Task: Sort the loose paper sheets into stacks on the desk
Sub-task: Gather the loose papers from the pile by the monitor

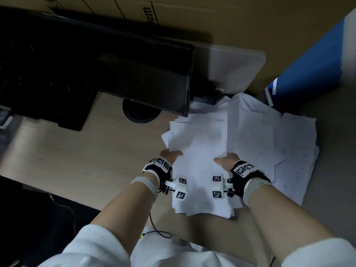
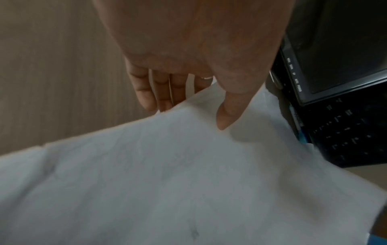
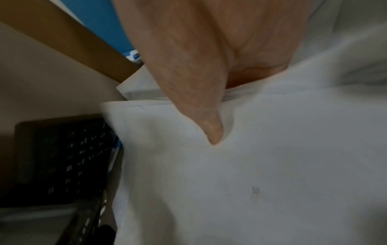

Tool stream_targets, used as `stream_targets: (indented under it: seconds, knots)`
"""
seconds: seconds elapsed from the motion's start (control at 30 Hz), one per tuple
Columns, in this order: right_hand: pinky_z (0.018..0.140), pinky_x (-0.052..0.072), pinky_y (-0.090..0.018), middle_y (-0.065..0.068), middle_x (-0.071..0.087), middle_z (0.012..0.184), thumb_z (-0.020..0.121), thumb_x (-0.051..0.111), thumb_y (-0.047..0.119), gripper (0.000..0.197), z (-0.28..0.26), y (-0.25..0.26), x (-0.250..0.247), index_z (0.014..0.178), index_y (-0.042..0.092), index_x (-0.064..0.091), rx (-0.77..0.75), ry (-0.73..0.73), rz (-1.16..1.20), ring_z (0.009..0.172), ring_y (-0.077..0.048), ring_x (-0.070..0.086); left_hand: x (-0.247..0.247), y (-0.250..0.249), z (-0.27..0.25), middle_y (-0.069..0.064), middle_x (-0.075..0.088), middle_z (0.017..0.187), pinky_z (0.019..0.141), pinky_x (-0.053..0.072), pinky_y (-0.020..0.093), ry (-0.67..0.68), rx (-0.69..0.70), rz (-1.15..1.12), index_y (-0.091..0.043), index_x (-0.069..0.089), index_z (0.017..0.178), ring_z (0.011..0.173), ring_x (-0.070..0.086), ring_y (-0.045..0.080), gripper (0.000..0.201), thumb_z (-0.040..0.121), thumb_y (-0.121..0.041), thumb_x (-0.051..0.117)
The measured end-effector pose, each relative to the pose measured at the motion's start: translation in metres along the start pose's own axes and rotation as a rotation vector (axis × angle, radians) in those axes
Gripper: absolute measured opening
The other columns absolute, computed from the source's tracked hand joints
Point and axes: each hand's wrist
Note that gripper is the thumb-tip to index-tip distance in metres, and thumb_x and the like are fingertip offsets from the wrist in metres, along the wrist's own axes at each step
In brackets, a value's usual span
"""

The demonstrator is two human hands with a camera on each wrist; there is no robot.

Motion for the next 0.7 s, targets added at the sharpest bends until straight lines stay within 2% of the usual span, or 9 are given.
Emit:
stream_targets:
  seconds: [0.07,0.13,0.23,0.33,0.43,0.5,0.53,0.6,0.7]
  knots:
    - [0.086,0.046,-0.032,-0.018,0.063,0.126,0.095,0.062,0.021,0.04,-0.011,0.003,-0.004,0.126,-0.003,0.057,0.027,-0.105,0.06,0.104,-0.032,0.06,-0.003,-0.011,0.003,0.015,0.063,0.105,0.066,0.048,0.028,0.027,0.027,0.025,0.001,0.061,0.122,0.086,0.063,0.028,0.044,0.089,-0.029,0.066]
    - [0.098,0.041,-0.031,-0.018,0.056,0.136,0.103,0.046,0.013,0.034,-0.02,0.001,-0.014,0.131,-0.003,0.054,0.101,-0.218,0.098,0.12,-0.03,0.055,-0.004,-0.023,0.002,0.008,0.06,0.09,0.062,0.042,0.027,0.092,0.005,0.047,-0.002,0.064,0.102,0.069,0.054,0.02,0.027,0.091,-0.027,0.063]
    - [0.116,0.023,-0.028,-0.012,0.037,0.154,0.107,0.03,0.015,0.04,-0.033,-0.012,-0.026,0.144,0.003,0.04,0.061,-0.338,-0.189,0.143,-0.024,0.034,-0.001,-0.04,0.001,0.008,0.06,0.086,0.061,0.042,0.027,0.143,0.049,0.123,-0.006,0.06,0.09,0.067,0.053,0.02,0.019,0.089,-0.024,0.065]
    - [0.116,0.02,-0.03,-0.008,0.036,0.155,0.108,0.03,0.017,0.04,-0.056,-0.014,-0.033,0.145,0.005,0.039,0.093,-0.362,-0.343,0.144,-0.022,0.032,0.007,-0.057,0.01,0.013,0.064,0.088,0.073,0.049,0.034,0.129,0.227,0.282,-0.004,0.062,0.086,0.078,0.061,0.029,0.027,0.084,-0.03,0.067]
    - [0.109,0.028,-0.018,-0.012,0.035,0.156,0.108,0.032,0.017,0.042,-0.065,-0.022,-0.025,0.147,0.001,0.035,0.243,-0.385,-0.007,0.144,-0.024,0.031,0.012,-0.064,0.024,0.005,0.061,0.068,0.074,0.052,0.031,0.143,0.331,0.32,-0.012,0.06,0.068,0.066,0.057,0.025,0.028,0.085,-0.032,0.065]
    - [0.08,0.038,-0.001,-0.015,0.039,0.153,0.108,0.03,0.017,0.043,-0.053,-0.023,-0.019,0.146,-0.001,0.037,0.392,-0.377,0.363,0.141,-0.027,0.037,0.011,-0.066,0.025,0.001,0.062,0.073,0.061,0.047,0.021,0.181,0.34,0.318,-0.016,0.06,0.076,0.063,0.056,0.017,0.019,0.094,-0.021,0.059]
    - [0.079,0.038,-0.001,-0.013,0.043,0.15,0.108,0.032,0.019,0.042,-0.049,-0.025,-0.014,0.143,0.001,0.043,0.367,-0.405,0.383,0.138,-0.026,0.041,0.011,-0.066,0.028,0.001,0.061,0.074,0.055,0.044,0.019,0.193,0.319,0.323,-0.015,0.059,0.081,0.063,0.057,0.016,0.016,0.096,-0.017,0.056]
    - [0.104,0.034,-0.017,-0.007,0.048,0.147,0.106,0.035,0.025,0.04,-0.044,-0.037,-0.008,0.139,0.007,0.049,0.191,-0.426,-0.082,0.136,-0.021,0.043,0.011,-0.068,0.027,0.005,0.062,0.072,0.051,0.046,0.019,0.193,0.288,0.245,-0.014,0.058,0.098,0.06,0.059,0.02,0.005,0.096,-0.019,0.059]
    - [0.111,0.028,-0.026,-0.005,0.048,0.146,0.106,0.034,0.03,0.042,-0.028,-0.043,-0.006,0.14,0.011,0.049,0.159,-0.325,-0.377,0.136,-0.018,0.042,0.014,-0.074,0.034,0.008,0.068,0.075,0.06,0.055,0.036,0.109,0.299,0.185,-0.024,0.049,0.118,0.062,0.065,0.026,0.042,0.081,-0.03,0.068]
Point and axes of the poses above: each hand's wrist, its own z-axis towards the middle knuckle, its own x-axis out of the palm, y = z × x
